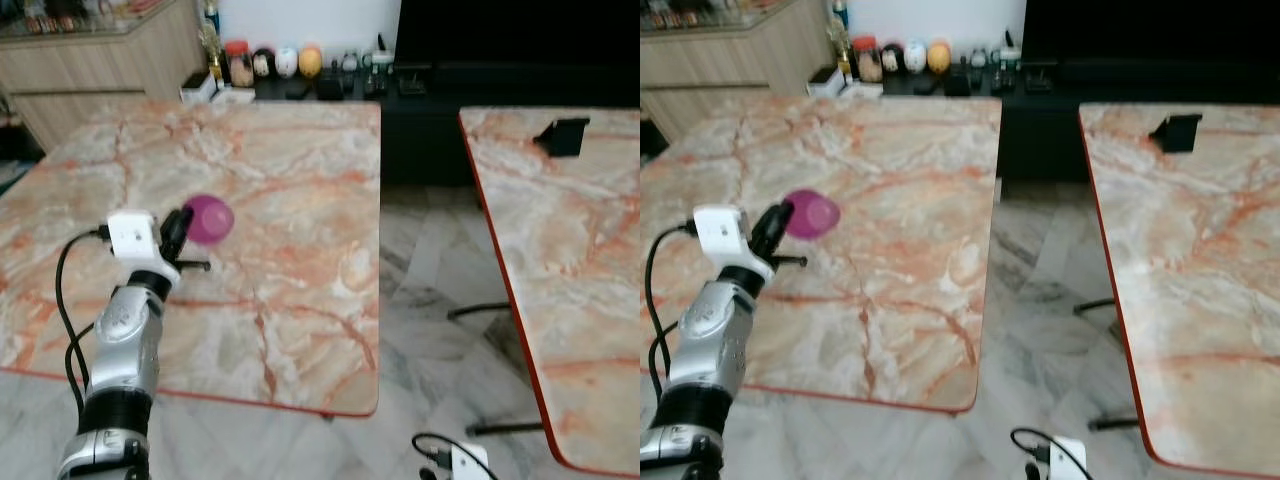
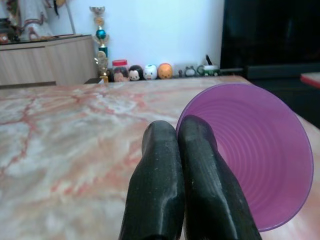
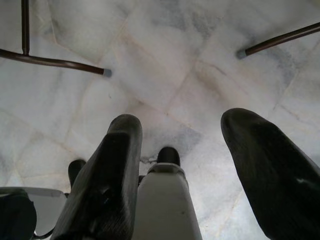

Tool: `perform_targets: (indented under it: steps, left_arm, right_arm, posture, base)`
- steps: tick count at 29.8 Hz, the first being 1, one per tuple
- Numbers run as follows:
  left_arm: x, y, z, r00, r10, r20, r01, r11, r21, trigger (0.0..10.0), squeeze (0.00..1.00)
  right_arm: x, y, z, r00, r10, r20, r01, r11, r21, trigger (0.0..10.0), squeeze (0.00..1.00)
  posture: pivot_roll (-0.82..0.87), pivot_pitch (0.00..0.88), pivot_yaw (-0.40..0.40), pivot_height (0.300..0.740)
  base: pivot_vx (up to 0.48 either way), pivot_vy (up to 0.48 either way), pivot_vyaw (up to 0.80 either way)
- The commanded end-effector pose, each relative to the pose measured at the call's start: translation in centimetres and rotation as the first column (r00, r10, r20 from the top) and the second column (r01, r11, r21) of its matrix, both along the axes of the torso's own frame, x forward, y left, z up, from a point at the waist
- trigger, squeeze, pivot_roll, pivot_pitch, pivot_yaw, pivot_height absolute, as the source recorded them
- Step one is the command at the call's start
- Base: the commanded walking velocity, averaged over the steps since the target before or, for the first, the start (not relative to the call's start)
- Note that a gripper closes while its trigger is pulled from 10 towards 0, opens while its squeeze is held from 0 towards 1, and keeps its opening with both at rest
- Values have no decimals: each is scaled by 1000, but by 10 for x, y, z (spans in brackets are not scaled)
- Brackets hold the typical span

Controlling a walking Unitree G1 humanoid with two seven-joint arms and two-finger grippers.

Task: Setting the table

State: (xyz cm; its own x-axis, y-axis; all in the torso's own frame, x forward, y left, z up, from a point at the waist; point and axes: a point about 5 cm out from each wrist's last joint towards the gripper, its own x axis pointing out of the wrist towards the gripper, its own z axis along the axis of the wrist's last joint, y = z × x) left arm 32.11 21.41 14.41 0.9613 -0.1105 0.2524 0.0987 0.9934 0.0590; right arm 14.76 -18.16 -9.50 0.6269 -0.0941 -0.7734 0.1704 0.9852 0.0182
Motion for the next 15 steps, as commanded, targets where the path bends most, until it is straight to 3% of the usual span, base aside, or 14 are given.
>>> perform_targets:
  steps: [1, 6, 15]
  left_arm:
    - [-8, -3, 1, 999, 22, 38, -24, 999, 35, 10000, 0]
    - [-12, -9, -8, 998, 63, 26, -63, 998, 0, 10000, 0]
    - [-11, -15, -4, 994, 83, 69, -86, 996, 38, 10000, 0]
  right_arm:
    - [-2, -3, 0, 1000, -14, -1, 14, 1000, -1, 10000, 0]
    - [-2, -6, 0, 1000, -19, -9, 19, 1000, -9, 10000, 0]
    - [-3, -9, -1, 999, -38, -19, 38, 999, -13, 10000, 0]
  posture:
    - [15, 0, 8, 740]
    - [4, 0, -6, 740]
    - [-4, 0, -17, 740]
  base:
    - [0, 0, 0]
    - [0, 0, 0]
    - [0, 0, 0]
